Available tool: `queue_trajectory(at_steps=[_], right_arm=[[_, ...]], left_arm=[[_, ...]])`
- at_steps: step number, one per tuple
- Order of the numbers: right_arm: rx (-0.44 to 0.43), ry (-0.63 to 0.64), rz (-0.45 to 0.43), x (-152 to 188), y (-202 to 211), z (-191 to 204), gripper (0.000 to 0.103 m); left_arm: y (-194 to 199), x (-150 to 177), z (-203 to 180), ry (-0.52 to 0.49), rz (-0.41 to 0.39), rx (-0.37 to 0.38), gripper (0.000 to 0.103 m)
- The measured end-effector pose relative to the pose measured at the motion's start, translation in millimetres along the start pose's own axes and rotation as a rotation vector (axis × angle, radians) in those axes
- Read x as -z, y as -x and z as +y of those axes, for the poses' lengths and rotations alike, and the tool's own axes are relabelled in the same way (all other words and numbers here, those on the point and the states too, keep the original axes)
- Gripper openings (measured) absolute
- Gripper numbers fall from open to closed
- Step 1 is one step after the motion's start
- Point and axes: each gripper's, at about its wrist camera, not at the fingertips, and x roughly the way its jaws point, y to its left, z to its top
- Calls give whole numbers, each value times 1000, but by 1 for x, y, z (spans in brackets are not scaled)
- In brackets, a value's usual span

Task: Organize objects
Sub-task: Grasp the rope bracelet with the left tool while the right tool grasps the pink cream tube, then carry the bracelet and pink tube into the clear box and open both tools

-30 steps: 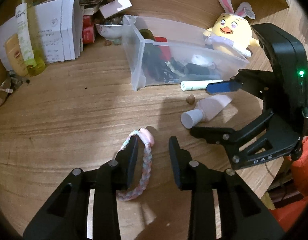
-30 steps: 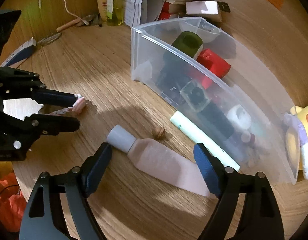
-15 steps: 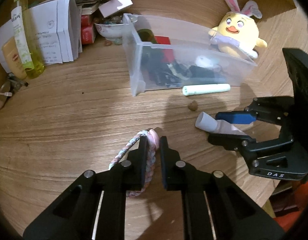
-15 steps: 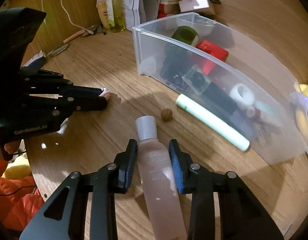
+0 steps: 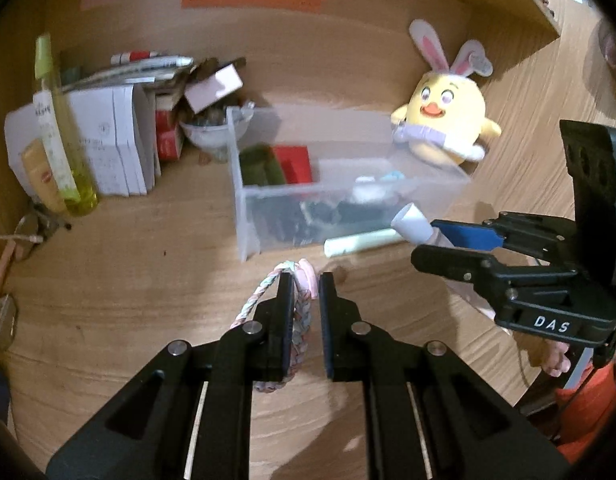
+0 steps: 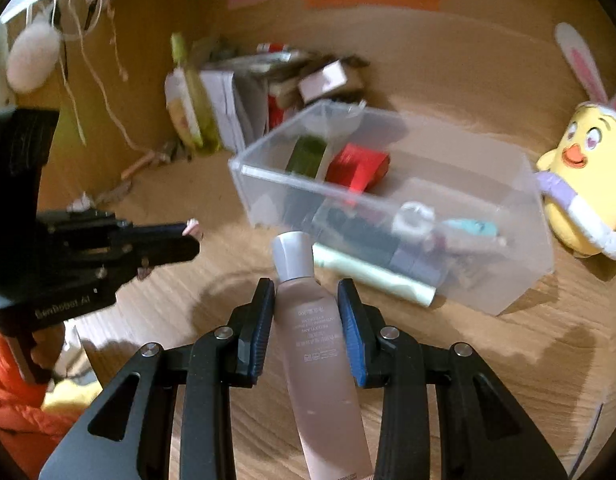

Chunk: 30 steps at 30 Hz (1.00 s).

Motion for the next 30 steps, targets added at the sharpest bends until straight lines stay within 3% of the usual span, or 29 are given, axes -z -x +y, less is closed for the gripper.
queue_trajectory(at_steps=[16,30], right_arm=[[54,-73,-199,-39,50,-25,30],[156,-78,-249,-70,56,-58,30]], left_arm=[[24,-46,3,8,-159,-5,11],[13,-80,9,10,-197,-14,11]])
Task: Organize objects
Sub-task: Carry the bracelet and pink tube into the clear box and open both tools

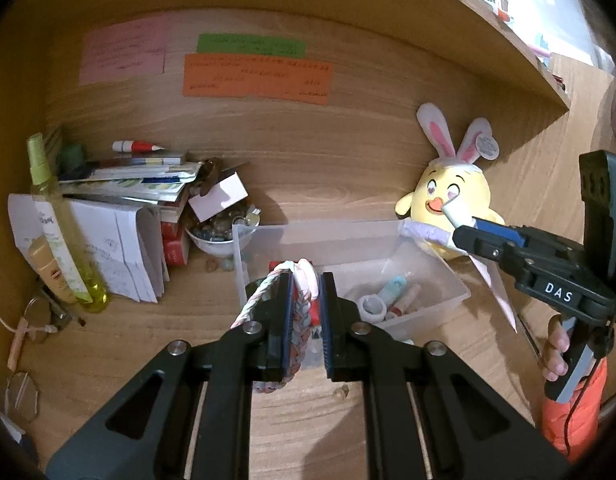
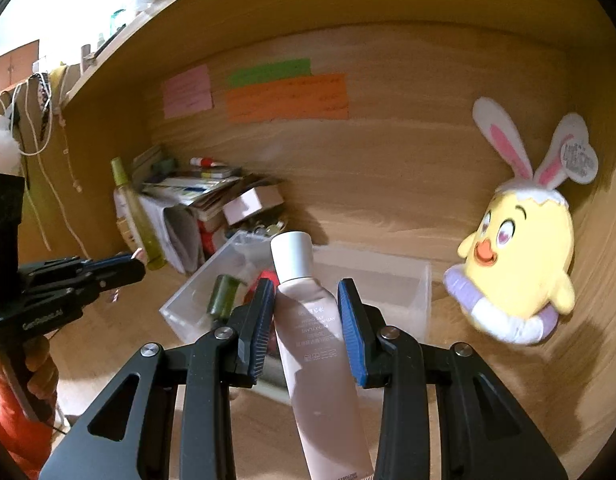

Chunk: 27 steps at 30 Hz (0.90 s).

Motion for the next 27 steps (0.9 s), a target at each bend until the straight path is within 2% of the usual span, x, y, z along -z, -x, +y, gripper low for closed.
queue_trajectory(at_steps=[6,13,27], right_arm=[[37,47,3,-16,-14,-2,30],[63,92,57,-22,-47,-1,30],[64,134,196,-4,-106,0,28]], left_arm=[[-20,-6,-1,-2,25,-8,11],[-46,-8,0,16,81,6,11],[-90,0,-11,-28,173,16,11]])
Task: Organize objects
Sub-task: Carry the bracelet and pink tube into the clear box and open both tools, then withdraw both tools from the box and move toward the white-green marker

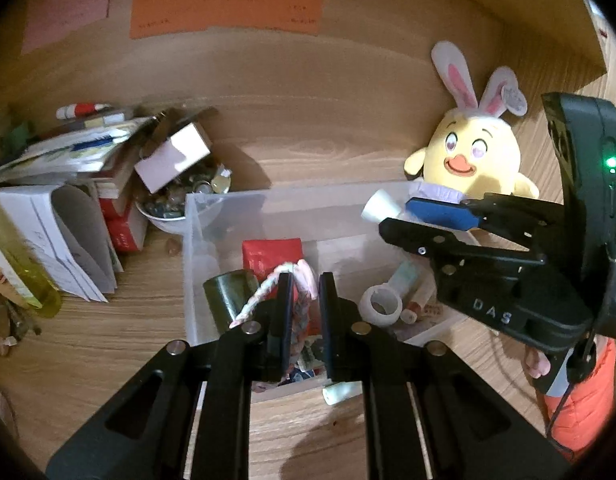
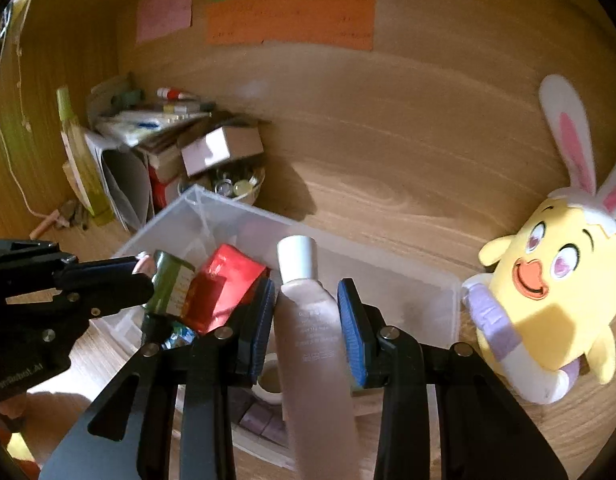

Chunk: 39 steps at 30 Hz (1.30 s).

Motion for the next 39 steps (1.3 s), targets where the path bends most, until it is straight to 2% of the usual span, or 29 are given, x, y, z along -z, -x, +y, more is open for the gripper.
queue_trajectory(at_steps=[10,13,15,16,19,21,24,29,33,39], right_arm=[[-35,33,54,7,-21,12,28],[-35,38,80,8,-26,14,29],[-31,39,90,9,-27,13,35],[-26,40,91,9,-27,13,37],[-1,36,71,8,-22,11,51],[22,32,56,6,-18,9,62],[69,38,36,4,-11,7,72],[117,50,3,3,6,6,74],[105,46,-25,7,26,6,82],[70,34,-84,18,61,12,83]], left_arm=[[-14,4,1,-2,40,2,12],[-13,4,3,5,42,2,23],[-10,4,4,9,33,1,30],[-8,4,4,10,27,-1,35],[-1,3,4,7,-3,-24,59],[3,3,3,2,-23,-42,61],[9,2,4,0,-24,-37,63],[24,4,3,-11,-45,-42,71],[41,9,-2,-43,-72,-53,81],[59,23,-2,-56,-84,-66,86]])
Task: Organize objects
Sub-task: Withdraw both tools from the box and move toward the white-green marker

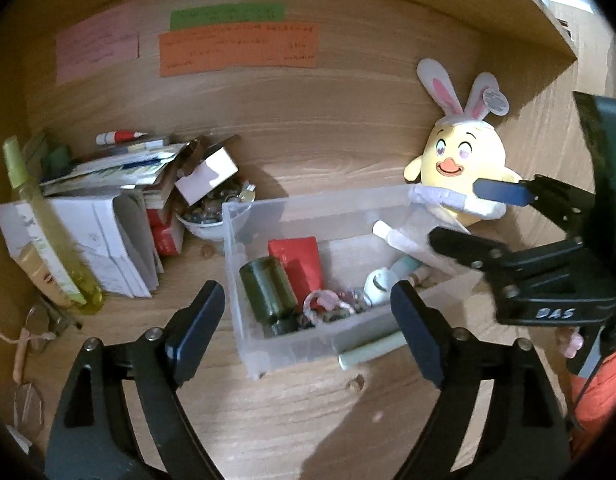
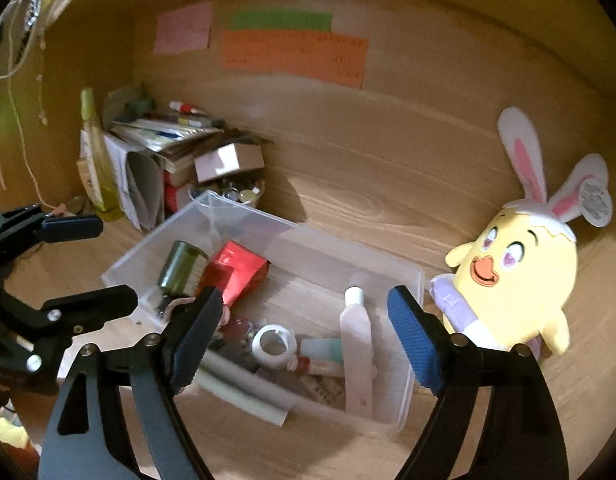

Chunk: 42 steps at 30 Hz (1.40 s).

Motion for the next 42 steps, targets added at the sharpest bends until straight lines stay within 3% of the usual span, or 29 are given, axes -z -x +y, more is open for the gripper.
queue_trajectory(at_steps=[13,18,23,26,36,42], right_arm=[[5,-47,-14,39,40,3,83],[-15,-62,26,55,40,7,82],[-63,-98,83,74,29,11,80],[-93,-121,119,83,20,12,70],[-146,-122,216,90,-19,12,66],[-156,-134,250,90,-39,13,66]], left_arm=[[-3,46,-11,-38,118,54,86],[-15,59,-25,-55,157,79,73],[-36,66,-28,-55,230,116,49],[-47,70,-31,-67,267,116,39],[-61,72,-38,-61,293,127,34],[-61,73,-39,-77,279,128,16]])
